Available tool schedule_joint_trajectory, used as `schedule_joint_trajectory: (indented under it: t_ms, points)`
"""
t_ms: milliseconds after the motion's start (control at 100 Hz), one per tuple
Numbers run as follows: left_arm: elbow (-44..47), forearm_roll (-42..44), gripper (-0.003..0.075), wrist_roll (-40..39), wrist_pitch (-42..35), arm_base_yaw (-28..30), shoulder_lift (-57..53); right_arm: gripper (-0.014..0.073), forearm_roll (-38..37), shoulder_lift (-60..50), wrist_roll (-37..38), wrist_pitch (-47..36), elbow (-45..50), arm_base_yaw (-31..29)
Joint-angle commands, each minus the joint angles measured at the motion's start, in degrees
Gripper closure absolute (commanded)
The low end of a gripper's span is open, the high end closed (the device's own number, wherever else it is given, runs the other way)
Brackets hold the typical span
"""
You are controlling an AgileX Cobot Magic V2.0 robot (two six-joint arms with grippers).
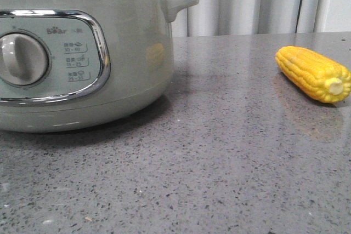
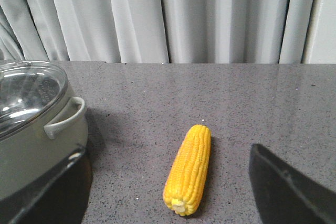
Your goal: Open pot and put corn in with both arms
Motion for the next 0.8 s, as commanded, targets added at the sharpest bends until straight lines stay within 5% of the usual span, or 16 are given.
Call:
schedule_joint_trajectory:
  t_ms: [0, 360, 790]
  points:
    - [-3.3, 0.0, 0.0153, 0.1, -2.8, -0.3, 0.4, 0.0049, 0.2, 0.9, -0.7, -4.0, -1.7, -0.2]
    - [-3.5, 0.0, 0.0168, 0.1, -1.6, -0.3, 3.2, 0.0049, 0.2, 0.9, -0.7, -4.0, -1.7, -0.2]
    - [-3.6, 0.0, 0.0592, 0.1, -1.5, -0.3, 2.4, 0.0049, 0.1, 0.9, -0.7, -4.0, -1.7, -0.2]
